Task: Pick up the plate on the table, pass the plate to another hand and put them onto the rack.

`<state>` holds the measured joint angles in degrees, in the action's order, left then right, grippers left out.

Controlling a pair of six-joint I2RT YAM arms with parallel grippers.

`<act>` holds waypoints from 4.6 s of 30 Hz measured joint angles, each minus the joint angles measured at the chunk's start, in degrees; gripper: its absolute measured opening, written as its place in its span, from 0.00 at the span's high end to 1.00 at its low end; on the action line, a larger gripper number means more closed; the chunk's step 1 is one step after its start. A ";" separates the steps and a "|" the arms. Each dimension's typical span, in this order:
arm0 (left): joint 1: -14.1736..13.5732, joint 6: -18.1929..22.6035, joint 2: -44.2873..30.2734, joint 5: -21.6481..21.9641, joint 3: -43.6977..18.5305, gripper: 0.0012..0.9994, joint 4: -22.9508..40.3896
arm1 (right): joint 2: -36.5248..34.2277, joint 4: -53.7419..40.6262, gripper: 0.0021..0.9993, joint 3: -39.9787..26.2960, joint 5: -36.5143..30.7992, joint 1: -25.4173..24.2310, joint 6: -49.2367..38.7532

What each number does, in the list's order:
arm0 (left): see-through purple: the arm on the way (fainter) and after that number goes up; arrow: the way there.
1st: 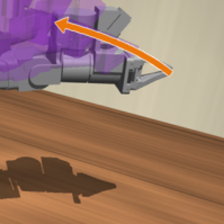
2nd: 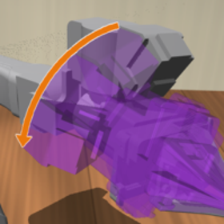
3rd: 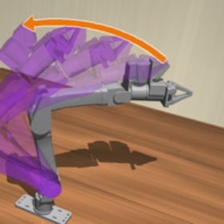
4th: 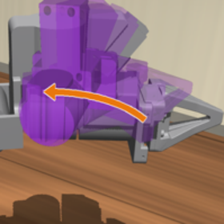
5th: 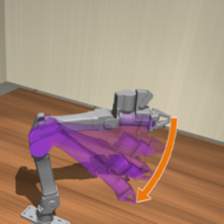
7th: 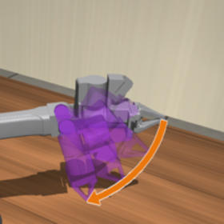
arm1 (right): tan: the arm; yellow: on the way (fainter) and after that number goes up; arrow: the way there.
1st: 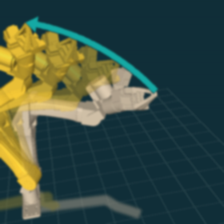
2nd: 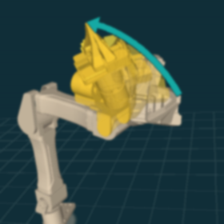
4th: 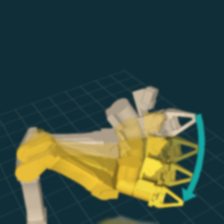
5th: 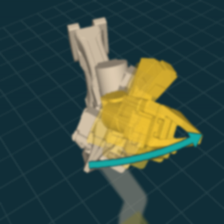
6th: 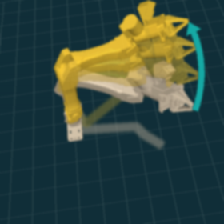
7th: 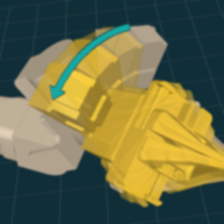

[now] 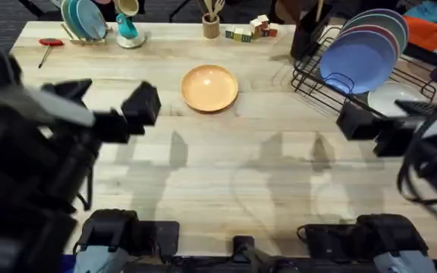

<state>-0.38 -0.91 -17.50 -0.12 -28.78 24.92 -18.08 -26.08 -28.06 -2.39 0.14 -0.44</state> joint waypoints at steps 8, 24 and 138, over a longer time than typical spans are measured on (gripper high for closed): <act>0.00 0.00 -22.12 -1.05 -17.53 0.01 5.39 | -20.00 -4.03 0.00 -16.12 0.02 0.00 -0.05; 0.00 0.00 -50.43 -4.69 -37.70 0.01 12.44 | -41.03 -9.81 0.00 -34.90 0.04 0.00 -0.05; -5.81 -5.53 -88.57 -3.06 -59.41 0.96 22.27 | -41.34 -8.62 0.00 -34.90 0.02 0.00 -0.04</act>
<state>-6.20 -6.44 -106.07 -3.18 -88.19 47.19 -59.42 -34.70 -62.96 -2.37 0.14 -0.48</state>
